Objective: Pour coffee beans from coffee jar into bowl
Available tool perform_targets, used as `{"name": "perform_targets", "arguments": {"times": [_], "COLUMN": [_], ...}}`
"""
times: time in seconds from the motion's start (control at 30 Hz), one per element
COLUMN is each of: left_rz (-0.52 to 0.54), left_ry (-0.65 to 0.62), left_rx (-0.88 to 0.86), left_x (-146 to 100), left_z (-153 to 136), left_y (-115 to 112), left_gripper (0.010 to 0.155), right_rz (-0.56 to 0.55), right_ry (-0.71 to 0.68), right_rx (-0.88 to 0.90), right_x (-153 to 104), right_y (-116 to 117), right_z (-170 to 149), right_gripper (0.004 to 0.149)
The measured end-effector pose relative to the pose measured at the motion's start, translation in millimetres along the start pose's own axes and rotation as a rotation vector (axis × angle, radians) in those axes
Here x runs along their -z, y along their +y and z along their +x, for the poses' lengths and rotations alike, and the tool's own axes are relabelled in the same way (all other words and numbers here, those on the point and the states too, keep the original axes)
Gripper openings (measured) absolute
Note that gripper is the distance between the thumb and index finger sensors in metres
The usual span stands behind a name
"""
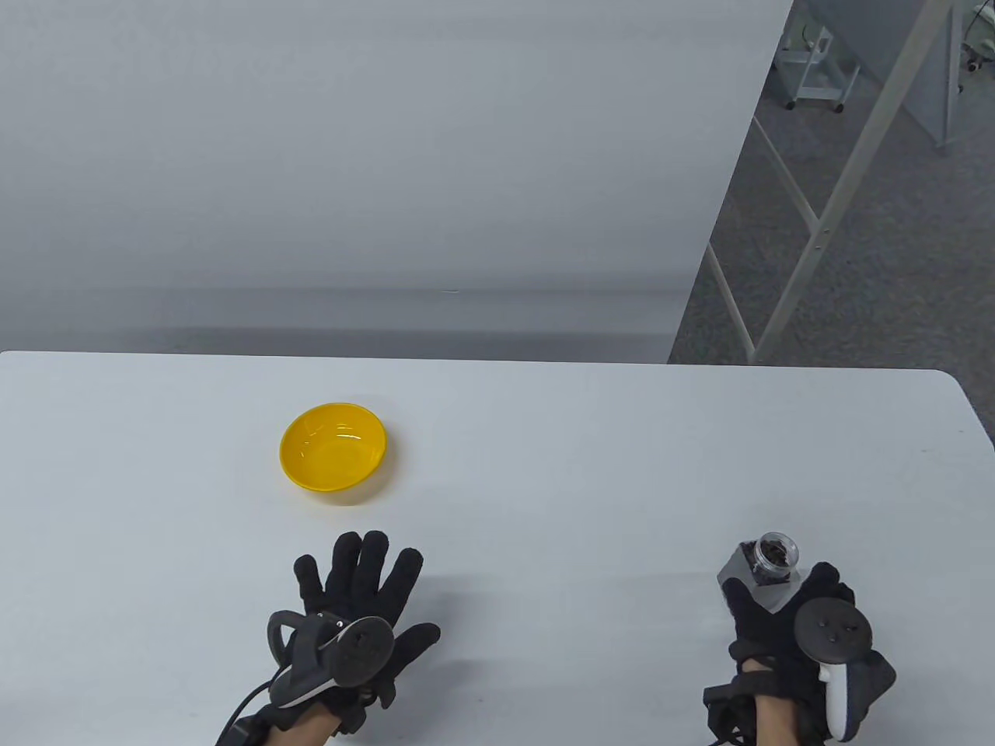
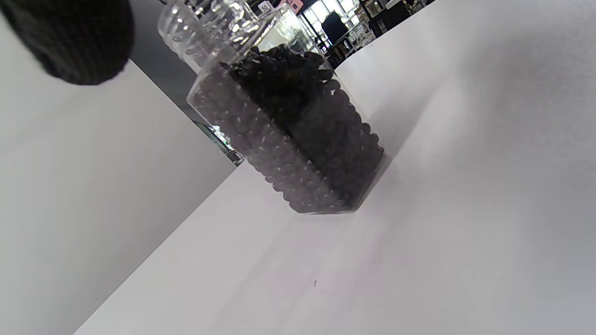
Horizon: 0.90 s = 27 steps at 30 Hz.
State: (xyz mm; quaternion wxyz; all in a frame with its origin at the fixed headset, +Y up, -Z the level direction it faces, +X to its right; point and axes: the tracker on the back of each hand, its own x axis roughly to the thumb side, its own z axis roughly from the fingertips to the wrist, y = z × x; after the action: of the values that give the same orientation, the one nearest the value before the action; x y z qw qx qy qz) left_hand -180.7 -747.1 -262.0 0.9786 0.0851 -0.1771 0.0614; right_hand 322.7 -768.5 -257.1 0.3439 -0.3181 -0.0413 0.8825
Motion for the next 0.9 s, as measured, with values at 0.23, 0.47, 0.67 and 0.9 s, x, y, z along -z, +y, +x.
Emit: {"name": "perform_targets", "arguments": {"times": [0.23,0.47,0.67,0.9], "left_rz": [-0.007,-0.022,-0.026,-0.034], "left_ry": [-0.001,-0.001,-0.006,0.003], "left_rx": [0.007,0.008,0.012,0.009], "left_x": [0.8,3.8,5.7,6.2], "left_z": [1.1,3.0,4.7,3.3], "left_y": [-1.0,-4.3,-5.6,-5.8], "left_gripper": [0.091,0.091,0.091,0.091], "right_rz": [0.043,0.085,0.118,0.165], "right_ry": [0.055,0.071,0.079,0.066], "right_rx": [0.021,0.053,0.079,0.103], "right_x": [16.1,27.4,34.3,39.1], "right_y": [3.7,7.3,10.2,14.7], "right_z": [-9.0,-12.9,-15.4,-16.9], "right_gripper": [0.109,0.111,0.111,0.107]}}
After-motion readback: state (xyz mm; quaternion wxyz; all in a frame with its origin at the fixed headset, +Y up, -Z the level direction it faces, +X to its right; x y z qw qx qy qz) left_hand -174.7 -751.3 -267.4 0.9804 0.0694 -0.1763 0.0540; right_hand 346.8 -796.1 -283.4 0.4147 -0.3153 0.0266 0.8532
